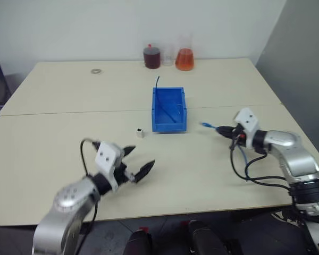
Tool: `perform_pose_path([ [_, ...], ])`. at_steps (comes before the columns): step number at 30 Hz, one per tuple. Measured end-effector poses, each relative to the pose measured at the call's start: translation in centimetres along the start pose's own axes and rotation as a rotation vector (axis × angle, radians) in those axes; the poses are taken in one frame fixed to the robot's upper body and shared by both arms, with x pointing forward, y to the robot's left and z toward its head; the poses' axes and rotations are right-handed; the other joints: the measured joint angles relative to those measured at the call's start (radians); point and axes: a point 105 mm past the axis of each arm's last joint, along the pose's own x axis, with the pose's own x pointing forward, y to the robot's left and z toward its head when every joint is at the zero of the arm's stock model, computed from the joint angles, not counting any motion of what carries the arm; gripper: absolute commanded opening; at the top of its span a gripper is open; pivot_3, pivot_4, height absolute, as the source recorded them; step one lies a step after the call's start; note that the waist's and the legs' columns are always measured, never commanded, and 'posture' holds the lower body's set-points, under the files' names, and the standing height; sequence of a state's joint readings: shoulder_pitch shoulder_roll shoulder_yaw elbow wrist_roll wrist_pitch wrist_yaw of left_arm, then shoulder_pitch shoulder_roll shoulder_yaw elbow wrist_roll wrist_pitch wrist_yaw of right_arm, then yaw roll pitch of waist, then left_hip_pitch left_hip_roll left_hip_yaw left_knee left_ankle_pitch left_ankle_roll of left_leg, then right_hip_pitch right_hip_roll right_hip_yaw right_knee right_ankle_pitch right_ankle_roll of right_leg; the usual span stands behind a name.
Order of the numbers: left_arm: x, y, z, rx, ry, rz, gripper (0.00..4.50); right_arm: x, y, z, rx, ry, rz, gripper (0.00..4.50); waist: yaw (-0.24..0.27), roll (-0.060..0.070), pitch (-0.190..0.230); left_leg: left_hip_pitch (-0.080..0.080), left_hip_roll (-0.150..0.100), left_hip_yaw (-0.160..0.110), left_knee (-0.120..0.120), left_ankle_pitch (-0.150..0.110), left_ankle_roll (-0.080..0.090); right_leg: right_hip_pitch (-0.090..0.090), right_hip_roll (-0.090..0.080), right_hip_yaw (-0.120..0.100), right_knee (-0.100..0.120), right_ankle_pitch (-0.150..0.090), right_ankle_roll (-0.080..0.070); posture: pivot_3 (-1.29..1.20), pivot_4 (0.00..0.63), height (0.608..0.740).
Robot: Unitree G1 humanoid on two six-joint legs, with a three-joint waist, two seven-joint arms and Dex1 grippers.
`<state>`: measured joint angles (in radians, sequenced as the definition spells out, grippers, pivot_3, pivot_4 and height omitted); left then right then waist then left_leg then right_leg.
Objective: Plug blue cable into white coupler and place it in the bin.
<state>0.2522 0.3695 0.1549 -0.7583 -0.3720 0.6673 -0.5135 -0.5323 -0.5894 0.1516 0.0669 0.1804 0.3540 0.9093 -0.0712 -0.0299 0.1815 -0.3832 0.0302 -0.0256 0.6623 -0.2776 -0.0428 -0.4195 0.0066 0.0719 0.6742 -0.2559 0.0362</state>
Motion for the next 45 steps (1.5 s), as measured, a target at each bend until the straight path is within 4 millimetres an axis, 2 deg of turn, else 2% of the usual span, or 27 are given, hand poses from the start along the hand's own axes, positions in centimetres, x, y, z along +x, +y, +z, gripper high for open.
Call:
perform_pose_path([
  [3, -2.0, -0.4, -0.8, -0.008, 0.018, 0.112, 4.50, 2.9, 3.1, 1.1, -0.020, -0.038, 0.138, 0.04, 0.020, 0.000, 0.000, 0.001, -0.001, 0.001, 0.000, 0.000, 0.000, 0.001, -0.002, -0.001, -0.001, 0.000, 0.001, 0.00, 0.150, 0.740],
  [8, -5.4, -1.3, -4.6, -0.046, 0.124, 0.253, 4.50, 7.2, 8.0, 1.8, -0.090, -0.056, 0.320, 0.04, 0.019, -0.001, -0.001, 0.001, -0.002, 0.003, 0.001, 0.000, 0.000, 0.001, -0.003, 0.000, -0.002, -0.002, -0.004, 0.00, 0.150, 0.740],
  [10, -6.3, -1.8, -5.8, -0.051, 0.136, 0.301, 4.50, 8.5, 9.8, 1.4, -0.114, -0.036, 0.399, 0.04, 0.015, -0.002, -0.001, 0.001, -0.002, 0.003, 0.001, 0.000, 0.000, 0.000, -0.003, 0.000, -0.001, -0.003, -0.005, 0.00, 0.150, 0.740],
  [13, -6.7, -2.2, -6.4, -0.033, 0.129, 0.324, 4.50, 9.1, 10.3, 0.4, -0.146, 0.004, 0.449, 0.57, 0.020, -0.002, 0.000, 0.001, -0.003, 0.004, 0.001, 0.000, 0.000, 0.000, -0.004, -0.002, -0.001, -0.003, -0.005, 0.00, 0.150, 0.740],
  [15, -6.5, -2.3, -6.4, -0.025, 0.110, 0.327, 4.50, 9.2, 10.1, -0.1, -0.144, 0.018, 0.456, 1.11, 0.018, -0.002, 0.000, 0.001, -0.003, 0.006, 0.001, 0.000, 0.000, 0.000, -0.003, -0.002, -0.001, -0.003, -0.005, 0.00, 0.150, 0.740],
  [20, -6.4, -1.7, -7.1, -0.004, 0.103, 0.335, 4.50, 9.4, 9.9, 0.0, -0.113, 0.012, 0.465, 2.34, 0.010, -0.002, 0.000, 0.001, -0.001, 0.006, 0.000, 0.000, 0.000, -0.001, 0.000, -0.002, 0.000, -0.004, -0.007, 0.00, 0.150, 0.740],
  [23, -6.5, -1.4, -7.7, 0.015, 0.118, 0.315, 4.50, 9.4, 9.5, 0.1, -0.083, 0.009, 0.443, 3.23, 0.011, -0.002, 0.000, 0.001, -0.001, 0.005, -0.001, 0.000, 0.000, -0.001, 0.000, -0.003, 0.002, -0.004, -0.007, 0.00, 0.150, 0.740],
  [27, -6.4, -0.7, -8.0, 0.045, 0.130, 0.265, 4.50, 8.9, 9.0, 0.0, -0.005, -0.005, 0.417, 4.03, 0.011, -0.002, 0.000, 0.001, -0.001, 0.004, 0.000, 0.000, 0.000, -0.001, 0.001, -0.004, 0.003, -0.005, -0.008, 0.00, 0.150, 0.740],
  [28, -6.0, -0.3, -7.7, 0.076, 0.126, 0.203, 4.50, 8.4, 8.9, 0.0, 0.026, -0.010, 0.410, 4.35, 0.015, -0.002, 0.000, 0.001, -0.001, 0.003, 0.000, 0.000, 0.000, -0.002, 0.001, -0.005, 0.004, -0.005, -0.008, 0.00, 0.150, 0.740],
  [29, -5.9, 0.8, -7.6, 0.118, 0.146, 0.149, 4.50, 7.9, 9.0, 0.4, 0.052, -0.031, 0.412, 4.47, 0.021, -0.001, 0.001, 0.000, -0.001, 0.001, 0.000, 0.000, 0.000, -0.002, 0.001, -0.006, 0.005, -0.006, -0.009, 0.00, 0.150, 0.740],
  [32, -4.8, 4.3, -5.7, 0.252, 0.152, 0.043, 4.50, 5.9, 8.5, 1.5, 0.103, -0.070, 0.423, 4.47, 0.031, 0.002, 0.003, 0.002, 0.001, 0.000, 0.001, 0.000, 0.000, -0.001, 0.003, -0.009, 0.006, -0.006, -0.012, 0.00, 0.150, 0.740],
  [33, -4.0, 5.3, -4.7, 0.286, 0.147, -0.016, 4.50, 4.6, 8.2, 1.7, 0.136, -0.072, 0.431, 4.47, 0.032, 0.003, 0.003, 0.002, 0.001, 0.000, 0.001, 0.000, 0.000, 0.000, 0.003, -0.009, 0.006, -0.006, -0.012, 0.00, 0.150, 0.740],
  [34, -3.8, 5.8, -4.2, 0.301, 0.151, -0.035, 4.50, 4.0, 8.2, 2.0, 0.147, -0.077, 0.444, 4.47, 0.032, 0.002, 0.003, 0.001, 0.001, 0.000, 0.001, 0.000, 0.000, 0.000, 0.003, -0.008, 0.006, -0.006, -0.012, 0.00, 0.150, 0.740],
  [37, -1.4, 7.3, -1.8, 0.366, 0.145, -0.185, 4.50, 0.8, 8.3, 3.0, 0.210, -0.077, 0.494, 4.47, 0.036, 0.003, 0.003, 0.000, 0.000, 0.000, 0.001, 0.000, 0.000, -0.001, 0.002, -0.009, 0.005, -0.003, -0.006, 0.00, 0.150, 0.740],
  [40, 1.0, 6.7, -0.6, 0.391, 0.141, -0.352, 4.50, -1.4, 8.7, 3.5, 0.231, -0.065, 0.523, 4.47, 0.034, 0.002, 0.002, 0.000, 0.000, 0.001, 0.000, 0.000, 0.000, -0.001, 0.002, -0.008, 0.004, -0.003, -0.007, 0.00, 0.150, 0.740],
  [45, 3.2, 5.7, -1.3, 0.421, 0.179, -0.557, 4.50, -1.9, 8.6, 3.0, 0.255, -0.036, 0.460, 4.47, 0.025, 0.002, 0.002, -0.001, 0.000, 0.001, -0.001, 0.000, 0.000, -0.002, 0.003, -0.007, 0.004, -0.003, -0.009, 0.00, 0.150, 0.740],
])
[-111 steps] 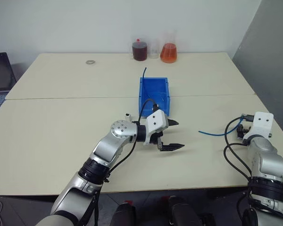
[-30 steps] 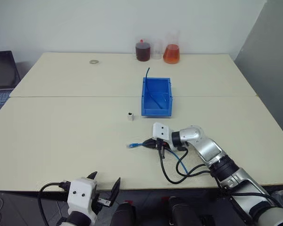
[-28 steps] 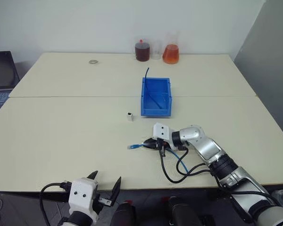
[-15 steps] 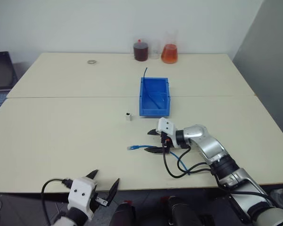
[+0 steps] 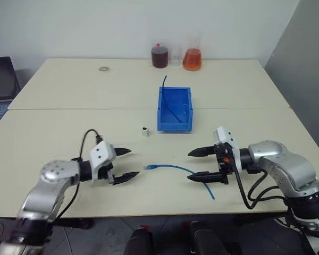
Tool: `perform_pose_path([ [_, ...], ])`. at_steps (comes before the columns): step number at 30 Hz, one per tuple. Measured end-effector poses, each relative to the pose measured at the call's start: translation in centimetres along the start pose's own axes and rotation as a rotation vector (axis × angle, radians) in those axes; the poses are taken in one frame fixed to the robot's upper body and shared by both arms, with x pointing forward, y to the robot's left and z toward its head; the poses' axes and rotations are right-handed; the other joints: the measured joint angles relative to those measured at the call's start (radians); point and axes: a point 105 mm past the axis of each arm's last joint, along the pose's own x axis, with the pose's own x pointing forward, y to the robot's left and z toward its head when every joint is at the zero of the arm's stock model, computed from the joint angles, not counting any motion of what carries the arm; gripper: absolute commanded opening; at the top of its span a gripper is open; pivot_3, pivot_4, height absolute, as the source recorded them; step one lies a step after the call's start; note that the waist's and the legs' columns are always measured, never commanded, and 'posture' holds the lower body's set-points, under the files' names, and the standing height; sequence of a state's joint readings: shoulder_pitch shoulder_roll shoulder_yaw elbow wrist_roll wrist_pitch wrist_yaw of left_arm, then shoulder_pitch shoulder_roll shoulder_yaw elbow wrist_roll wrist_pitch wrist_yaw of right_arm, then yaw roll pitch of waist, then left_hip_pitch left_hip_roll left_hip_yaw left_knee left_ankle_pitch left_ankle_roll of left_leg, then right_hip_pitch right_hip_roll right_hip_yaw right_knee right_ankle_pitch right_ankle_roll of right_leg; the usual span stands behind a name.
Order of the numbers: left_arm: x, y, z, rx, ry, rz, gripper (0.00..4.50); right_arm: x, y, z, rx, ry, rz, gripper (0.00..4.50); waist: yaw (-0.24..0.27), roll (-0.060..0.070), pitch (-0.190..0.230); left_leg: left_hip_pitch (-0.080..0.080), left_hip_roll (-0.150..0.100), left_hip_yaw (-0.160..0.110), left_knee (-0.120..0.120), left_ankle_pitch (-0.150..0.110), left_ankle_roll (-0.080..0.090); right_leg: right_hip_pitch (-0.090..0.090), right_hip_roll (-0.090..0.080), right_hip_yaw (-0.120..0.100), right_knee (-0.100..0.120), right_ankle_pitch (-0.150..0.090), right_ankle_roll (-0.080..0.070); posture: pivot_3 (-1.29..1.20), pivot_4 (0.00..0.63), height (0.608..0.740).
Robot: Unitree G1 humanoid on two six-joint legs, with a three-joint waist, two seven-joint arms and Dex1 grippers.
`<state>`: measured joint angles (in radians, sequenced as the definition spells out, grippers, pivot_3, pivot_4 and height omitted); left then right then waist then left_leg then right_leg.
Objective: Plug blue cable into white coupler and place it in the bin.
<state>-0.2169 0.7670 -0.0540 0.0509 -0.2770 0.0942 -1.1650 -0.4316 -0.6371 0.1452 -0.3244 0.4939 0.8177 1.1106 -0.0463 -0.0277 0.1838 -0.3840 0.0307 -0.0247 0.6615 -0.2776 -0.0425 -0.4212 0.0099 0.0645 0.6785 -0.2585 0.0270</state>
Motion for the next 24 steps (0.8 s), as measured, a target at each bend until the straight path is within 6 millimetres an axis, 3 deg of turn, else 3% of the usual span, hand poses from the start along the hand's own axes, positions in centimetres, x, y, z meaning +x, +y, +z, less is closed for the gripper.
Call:
perform_pose_path([
  [4, 1.1, -0.9, -1.6, 0.015, 0.036, -0.119, 4.50, -0.1, -0.8, -0.4, 0.013, -0.004, -0.086, 4.47, -0.005, 0.000, 0.000, 0.000, 0.000, 0.000, 0.000, 0.000, 0.000, 0.000, 0.000, 0.000, 0.000, -0.001, 0.001, 0.00, 0.150, 0.740],
  [10, 3.0, 0.1, -1.2, 0.067, -0.009, -0.159, 4.50, -1.3, -1.5, -0.8, 0.025, -0.013, -0.204, 4.47, 0.014, 0.000, 0.000, 0.000, -0.001, 0.000, 0.002, 0.000, 0.000, 0.001, -0.001, 0.000, 0.000, 0.000, 0.003, 0.00, 0.150, 0.740],
  [17, 3.6, 0.2, -1.1, 0.084, -0.039, -0.171, 4.50, -2.2, -1.3, -1.6, 0.048, 0.005, -0.260, 4.47, 0.017, 0.000, -0.001, 0.000, -0.002, 0.000, 0.002, 0.000, 0.000, 0.002, -0.001, 0.000, 0.000, 0.001, 0.005, 0.00, 0.150, 0.740],
  [24, 3.6, -0.2, -1.2, 0.082, -0.038, -0.216, 3.19, -2.0, -1.1, -1.4, 0.054, -0.010, -0.257, 4.50, 0.015, 0.000, -0.001, 0.000, -0.001, 0.000, 0.002, 0.000, 0.000, 0.002, -0.001, 0.001, 0.000, 0.001, 0.005, 0.00, 0.150, 0.740],
])
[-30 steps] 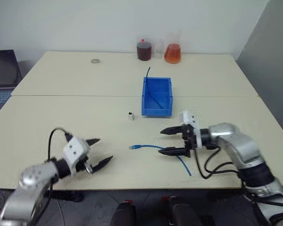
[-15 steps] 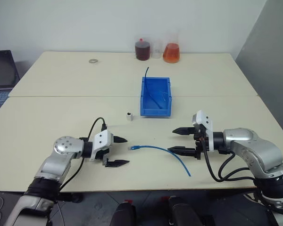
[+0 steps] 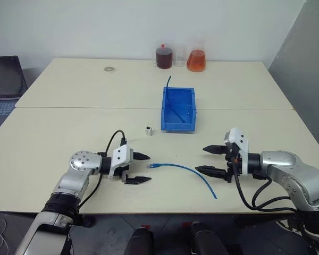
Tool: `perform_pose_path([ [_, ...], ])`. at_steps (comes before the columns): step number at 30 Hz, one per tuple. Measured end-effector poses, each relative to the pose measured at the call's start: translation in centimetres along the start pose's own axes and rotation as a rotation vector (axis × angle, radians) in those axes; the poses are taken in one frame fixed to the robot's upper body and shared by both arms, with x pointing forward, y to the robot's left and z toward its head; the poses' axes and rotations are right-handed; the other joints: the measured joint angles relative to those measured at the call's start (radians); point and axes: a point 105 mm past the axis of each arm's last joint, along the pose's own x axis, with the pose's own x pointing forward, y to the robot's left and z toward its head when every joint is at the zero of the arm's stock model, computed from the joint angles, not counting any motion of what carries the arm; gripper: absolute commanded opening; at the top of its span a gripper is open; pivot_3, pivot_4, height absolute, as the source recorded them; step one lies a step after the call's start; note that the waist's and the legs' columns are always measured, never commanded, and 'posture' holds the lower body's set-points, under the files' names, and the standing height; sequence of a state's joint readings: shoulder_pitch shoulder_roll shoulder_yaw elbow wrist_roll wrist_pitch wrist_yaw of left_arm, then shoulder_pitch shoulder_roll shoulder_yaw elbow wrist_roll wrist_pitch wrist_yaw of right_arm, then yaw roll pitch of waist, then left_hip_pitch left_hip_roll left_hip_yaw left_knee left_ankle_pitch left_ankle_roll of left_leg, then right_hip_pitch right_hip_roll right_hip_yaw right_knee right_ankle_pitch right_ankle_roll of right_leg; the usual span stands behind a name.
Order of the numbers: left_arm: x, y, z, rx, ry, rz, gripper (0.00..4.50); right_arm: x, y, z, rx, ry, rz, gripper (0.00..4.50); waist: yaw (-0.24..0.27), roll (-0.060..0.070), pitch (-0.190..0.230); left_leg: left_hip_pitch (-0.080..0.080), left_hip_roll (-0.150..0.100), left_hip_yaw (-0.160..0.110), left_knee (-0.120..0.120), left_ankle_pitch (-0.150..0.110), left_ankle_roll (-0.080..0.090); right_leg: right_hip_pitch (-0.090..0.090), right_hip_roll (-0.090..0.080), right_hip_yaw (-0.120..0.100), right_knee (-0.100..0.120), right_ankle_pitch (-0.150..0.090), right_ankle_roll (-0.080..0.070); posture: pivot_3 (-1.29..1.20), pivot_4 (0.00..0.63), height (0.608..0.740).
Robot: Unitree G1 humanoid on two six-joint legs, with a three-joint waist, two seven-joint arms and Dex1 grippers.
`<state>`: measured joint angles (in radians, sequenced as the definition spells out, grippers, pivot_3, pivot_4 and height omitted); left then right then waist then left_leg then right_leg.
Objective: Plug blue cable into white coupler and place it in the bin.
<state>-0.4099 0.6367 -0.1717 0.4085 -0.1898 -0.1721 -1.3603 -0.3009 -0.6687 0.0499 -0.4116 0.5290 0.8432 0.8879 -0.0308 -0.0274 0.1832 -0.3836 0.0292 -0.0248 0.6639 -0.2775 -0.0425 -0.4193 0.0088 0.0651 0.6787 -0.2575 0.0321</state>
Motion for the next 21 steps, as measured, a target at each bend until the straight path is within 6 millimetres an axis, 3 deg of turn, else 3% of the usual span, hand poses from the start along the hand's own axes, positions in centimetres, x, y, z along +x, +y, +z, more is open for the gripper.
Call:
perform_pose_path([
  [14, -0.1, 0.1, -0.1, -0.030, 0.006, 0.000, 0.39, 0.0, -0.5, -0.1, -0.003, -0.009, -0.023, 4.50, -0.001, 0.000, 0.000, 0.000, 0.000, 0.000, 0.000, 0.000, 0.000, 0.000, 0.001, 0.000, 0.001, 0.000, 0.000, 0.00, 0.150, 0.740],
  [21, 0.6, 1.1, 0.2, -0.120, -0.027, 0.079, 0.26, 0.2, -0.7, -0.1, 0.005, -0.013, -0.040, 4.50, 0.001, 0.000, 0.000, 0.000, 0.000, -0.001, 0.001, 0.000, 0.000, 0.000, 0.000, 0.000, 0.001, 0.000, 0.001, 0.00, 0.150, 0.740],
])
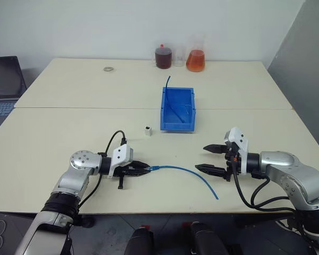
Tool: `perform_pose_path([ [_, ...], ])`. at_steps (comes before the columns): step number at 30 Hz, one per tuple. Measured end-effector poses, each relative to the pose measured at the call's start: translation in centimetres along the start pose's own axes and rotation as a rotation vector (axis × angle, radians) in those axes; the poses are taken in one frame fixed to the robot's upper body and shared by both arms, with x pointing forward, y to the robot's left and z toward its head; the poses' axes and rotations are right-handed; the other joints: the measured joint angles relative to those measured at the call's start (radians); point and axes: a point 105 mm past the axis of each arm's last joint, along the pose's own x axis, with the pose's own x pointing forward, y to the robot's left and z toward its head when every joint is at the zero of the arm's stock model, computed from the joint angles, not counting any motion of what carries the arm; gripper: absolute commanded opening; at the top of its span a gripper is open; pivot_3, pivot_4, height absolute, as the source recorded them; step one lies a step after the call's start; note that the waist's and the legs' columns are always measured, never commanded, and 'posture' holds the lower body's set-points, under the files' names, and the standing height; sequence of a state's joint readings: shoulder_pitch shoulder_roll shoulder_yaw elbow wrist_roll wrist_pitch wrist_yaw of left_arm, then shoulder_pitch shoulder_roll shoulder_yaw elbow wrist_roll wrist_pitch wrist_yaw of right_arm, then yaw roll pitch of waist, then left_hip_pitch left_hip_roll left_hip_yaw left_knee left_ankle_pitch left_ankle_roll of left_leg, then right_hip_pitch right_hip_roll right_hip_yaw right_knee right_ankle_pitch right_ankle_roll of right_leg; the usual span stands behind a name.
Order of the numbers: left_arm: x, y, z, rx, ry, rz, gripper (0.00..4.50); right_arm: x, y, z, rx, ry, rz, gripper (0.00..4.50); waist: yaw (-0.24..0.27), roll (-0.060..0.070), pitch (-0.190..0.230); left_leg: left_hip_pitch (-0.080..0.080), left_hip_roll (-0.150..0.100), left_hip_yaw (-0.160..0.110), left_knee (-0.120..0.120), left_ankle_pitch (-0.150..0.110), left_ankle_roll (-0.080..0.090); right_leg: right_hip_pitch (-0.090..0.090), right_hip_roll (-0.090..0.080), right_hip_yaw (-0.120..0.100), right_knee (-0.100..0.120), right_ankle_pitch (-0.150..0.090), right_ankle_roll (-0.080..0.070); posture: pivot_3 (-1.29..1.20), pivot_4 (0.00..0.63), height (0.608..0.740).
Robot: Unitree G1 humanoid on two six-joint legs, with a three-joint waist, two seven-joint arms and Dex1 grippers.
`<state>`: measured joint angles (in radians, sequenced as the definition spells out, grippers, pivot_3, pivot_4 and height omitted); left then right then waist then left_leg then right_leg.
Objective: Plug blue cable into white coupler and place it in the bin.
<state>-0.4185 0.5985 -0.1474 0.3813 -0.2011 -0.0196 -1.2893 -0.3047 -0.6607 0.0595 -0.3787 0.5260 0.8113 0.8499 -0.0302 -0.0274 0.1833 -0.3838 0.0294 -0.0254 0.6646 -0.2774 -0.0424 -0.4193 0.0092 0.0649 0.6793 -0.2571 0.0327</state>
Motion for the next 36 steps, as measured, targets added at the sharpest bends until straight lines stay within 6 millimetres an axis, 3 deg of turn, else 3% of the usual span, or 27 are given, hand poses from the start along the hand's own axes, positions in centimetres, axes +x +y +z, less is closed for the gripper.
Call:
perform_pose_path([
  [3, 1.1, 0.7, 1.1, -0.062, -0.038, 0.056, 0.26, 0.2, -0.2, 0.6, -0.006, -0.021, -0.017, 4.50, 0.000, 0.000, 0.000, -0.001, 0.000, 0.000, 0.001, 0.000, 0.000, 0.000, 0.000, 0.000, 0.000, 0.001, 0.001, 0.00, 0.150, 0.740],
  [5, 1.9, 1.6, 3.2, -0.088, -0.092, 0.109, 0.26, 0.2, -0.6, 1.6, 0.012, -0.067, -0.051, 4.50, -0.001, -0.001, 0.000, -0.002, 0.000, -0.001, 0.001, 0.000, 0.000, -0.001, 0.000, 0.000, 0.000, 0.001, 0.001, 0.00, 0.150, 0.740],
  [9, 3.0, 2.3, 12.6, -0.168, -0.374, 0.204, 0.26, -0.9, -0.5, 5.3, 0.172, -0.262, -0.046, 4.50, 0.000, -0.001, 0.001, -0.005, 0.000, -0.002, 0.001, 0.000, 0.000, -0.001, 0.000, 0.000, -0.001, 0.002, -0.002, 0.00, 0.150, 0.740],
  [12, 3.1, 1.4, 15.5, -0.259, -0.472, 0.197, 0.26, -1.5, 0.4, 5.8, 0.277, -0.303, 0.007, 4.50, -0.003, -0.001, 0.000, -0.005, 0.000, -0.001, 0.000, 0.000, 0.000, -0.001, -0.001, 0.000, -0.001, 0.003, -0.003, 0.00, 0.150, 0.740],
  [16, 3.7, 0.2, 16.1, -0.393, -0.493, 0.133, 0.26, -1.6, 0.7, 5.6, 0.349, -0.316, 0.019, 4.50, -0.007, -0.001, 0.000, -0.004, 0.000, -0.001, 0.000, 0.000, 0.000, -0.002, 0.000, 0.000, -0.001, 0.002, -0.001, 0.00, 0.150, 0.740],
  [19, 3.8, -0.9, 16.1, -0.506, -0.488, 0.039, 0.26, -1.5, -0.1, 6.1, 0.420, -0.368, 0.010, 4.50, -0.009, -0.001, 0.000, -0.003, 0.000, -0.001, 0.000, 0.000, 0.000, -0.001, 0.000, 0.001, 0.000, 0.001, 0.001, 0.00, 0.150, 0.740],
  [23, 3.4, -1.9, 16.0, -0.634, -0.486, -0.075, 0.26, -1.9, -1.0, 8.5, 0.576, -0.519, 0.129, 4.50, -0.016, -0.001, 0.000, -0.002, 0.000, -0.001, 0.001, 0.000, 0.000, -0.001, 0.001, 0.001, 0.000, 0.001, 0.001, 0.00, 0.150, 0.740],
  [36, 3.0, -2.6, 17.0, -0.725, -0.529, -0.136, 0.26, -0.7, 0.8, 8.9, 0.634, -0.480, 0.248, 4.50, -0.019, -0.001, 0.000, -0.003, 0.000, 0.000, 0.000, 0.000, 0.000, -0.001, 0.001, 0.002, -0.002, 0.001, 0.001, 0.00, 0.150, 0.740],
])
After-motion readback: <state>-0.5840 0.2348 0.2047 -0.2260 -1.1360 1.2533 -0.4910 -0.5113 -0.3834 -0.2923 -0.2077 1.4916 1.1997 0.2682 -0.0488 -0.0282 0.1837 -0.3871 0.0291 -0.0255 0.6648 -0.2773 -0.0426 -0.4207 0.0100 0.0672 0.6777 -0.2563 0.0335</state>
